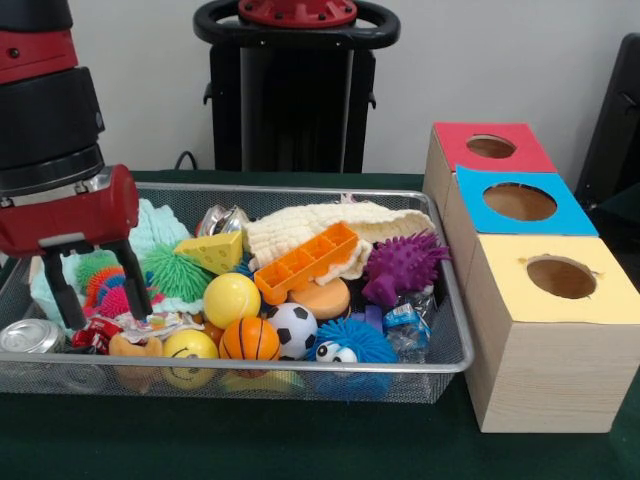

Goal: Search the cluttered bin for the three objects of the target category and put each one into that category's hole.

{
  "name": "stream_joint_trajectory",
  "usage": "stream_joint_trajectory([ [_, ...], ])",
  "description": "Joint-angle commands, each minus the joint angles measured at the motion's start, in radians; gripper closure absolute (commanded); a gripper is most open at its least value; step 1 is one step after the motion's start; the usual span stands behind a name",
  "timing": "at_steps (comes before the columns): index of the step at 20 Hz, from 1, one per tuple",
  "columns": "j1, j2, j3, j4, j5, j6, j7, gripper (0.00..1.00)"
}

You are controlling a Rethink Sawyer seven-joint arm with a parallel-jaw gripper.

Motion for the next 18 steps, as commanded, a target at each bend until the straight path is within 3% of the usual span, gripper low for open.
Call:
stream_joint_trajectory([
  [1, 0.008, -0.002, -0.016, 0.058, -0.064, 0.014, -0.195, 0.00],
  [6, 0.006, 0.025, -0.021, 0.056, -0.075, 0.004, -0.186, 0.00],
  [18, -0.007, 0.009, -0.027, 0.122, -0.086, -0.050, -0.123, 0.00],
])
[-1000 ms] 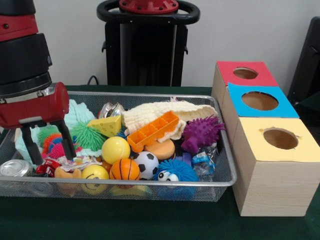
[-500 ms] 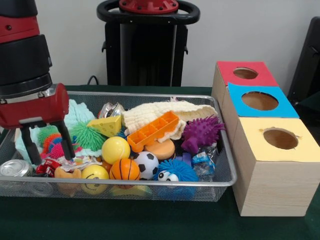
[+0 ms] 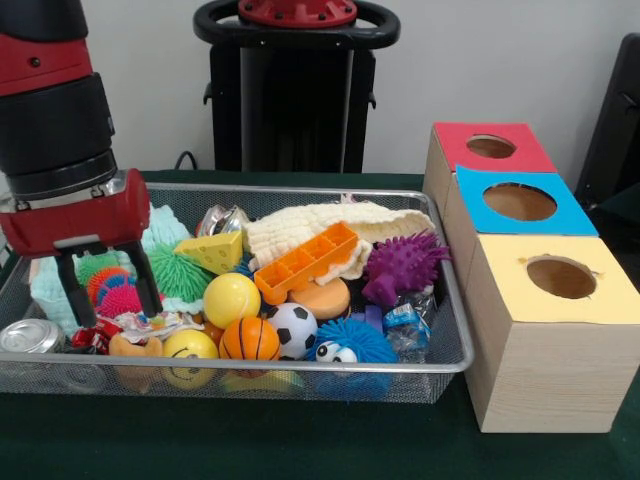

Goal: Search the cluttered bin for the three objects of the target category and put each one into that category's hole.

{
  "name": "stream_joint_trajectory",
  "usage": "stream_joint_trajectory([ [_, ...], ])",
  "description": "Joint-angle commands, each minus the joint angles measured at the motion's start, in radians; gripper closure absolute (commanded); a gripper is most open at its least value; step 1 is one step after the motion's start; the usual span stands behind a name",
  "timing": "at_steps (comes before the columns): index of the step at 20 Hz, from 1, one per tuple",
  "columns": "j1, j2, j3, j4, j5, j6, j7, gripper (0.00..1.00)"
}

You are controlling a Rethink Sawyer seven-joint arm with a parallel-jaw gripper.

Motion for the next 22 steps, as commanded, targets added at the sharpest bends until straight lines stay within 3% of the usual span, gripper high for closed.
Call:
stream_joint_trajectory([
  [1, -0.005, 0.010, -0.028, 0.100, -0.056, -0.057, -0.114, 0.00],
  [22, -0.019, 0.043, -0.046, 0.147, -0.063, -0.137, -0.069, 0.00],
])
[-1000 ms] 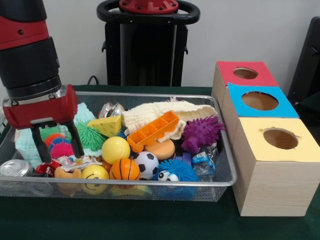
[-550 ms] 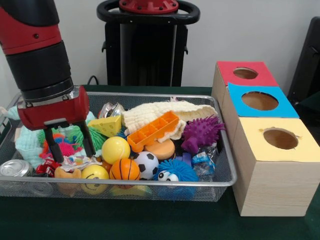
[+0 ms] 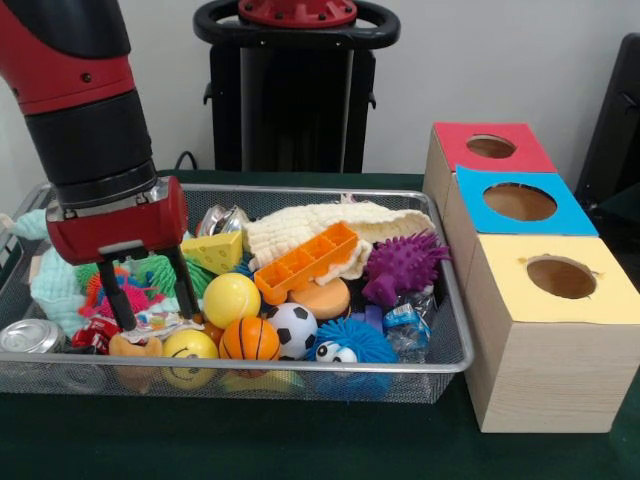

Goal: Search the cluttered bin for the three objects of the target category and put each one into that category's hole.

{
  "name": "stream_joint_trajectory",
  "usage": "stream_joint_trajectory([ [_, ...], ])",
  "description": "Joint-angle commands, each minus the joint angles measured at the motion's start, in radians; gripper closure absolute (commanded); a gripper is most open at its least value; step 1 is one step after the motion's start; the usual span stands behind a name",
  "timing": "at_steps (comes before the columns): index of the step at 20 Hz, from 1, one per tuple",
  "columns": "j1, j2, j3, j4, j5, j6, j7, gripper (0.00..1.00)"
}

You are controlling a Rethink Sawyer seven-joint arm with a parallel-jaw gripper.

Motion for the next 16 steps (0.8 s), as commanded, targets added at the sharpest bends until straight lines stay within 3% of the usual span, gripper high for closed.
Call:
stream_joint_trajectory([
  [1, -0.017, 0.037, -0.048, 0.074, -0.050, -0.057, -0.065, 0.00],
  [16, -0.039, 0.062, -0.038, 0.047, -0.037, -0.010, -0.119, 0.00],
])
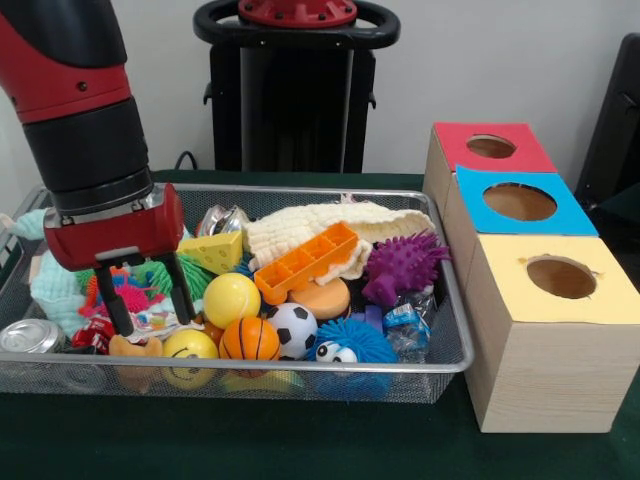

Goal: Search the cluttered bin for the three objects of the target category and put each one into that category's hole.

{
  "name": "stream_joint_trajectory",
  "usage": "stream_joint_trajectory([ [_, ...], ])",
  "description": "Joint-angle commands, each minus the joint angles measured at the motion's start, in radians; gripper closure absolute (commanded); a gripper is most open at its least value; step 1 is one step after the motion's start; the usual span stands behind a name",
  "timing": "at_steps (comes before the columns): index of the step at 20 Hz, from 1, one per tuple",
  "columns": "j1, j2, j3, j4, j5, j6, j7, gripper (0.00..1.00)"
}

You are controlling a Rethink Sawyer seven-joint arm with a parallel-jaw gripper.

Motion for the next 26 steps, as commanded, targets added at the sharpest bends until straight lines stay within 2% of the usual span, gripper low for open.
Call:
stream_joint_trajectory([
  [1, -0.027, 0.050, -0.039, 0.043, -0.035, 0.007, -0.117, 0.00],
  [7, -0.035, 0.086, -0.040, 0.044, -0.048, -0.026, -0.111, 0.00],
  [14, -0.039, 0.087, -0.040, 0.054, -0.057, -0.030, -0.106, 0.00],
  [19, -0.024, 0.053, -0.041, 0.065, -0.043, 0.002, -0.081, 0.00],
  [26, -0.005, -0.012, -0.050, 0.137, -0.028, -0.014, -0.002, 0.00],
])
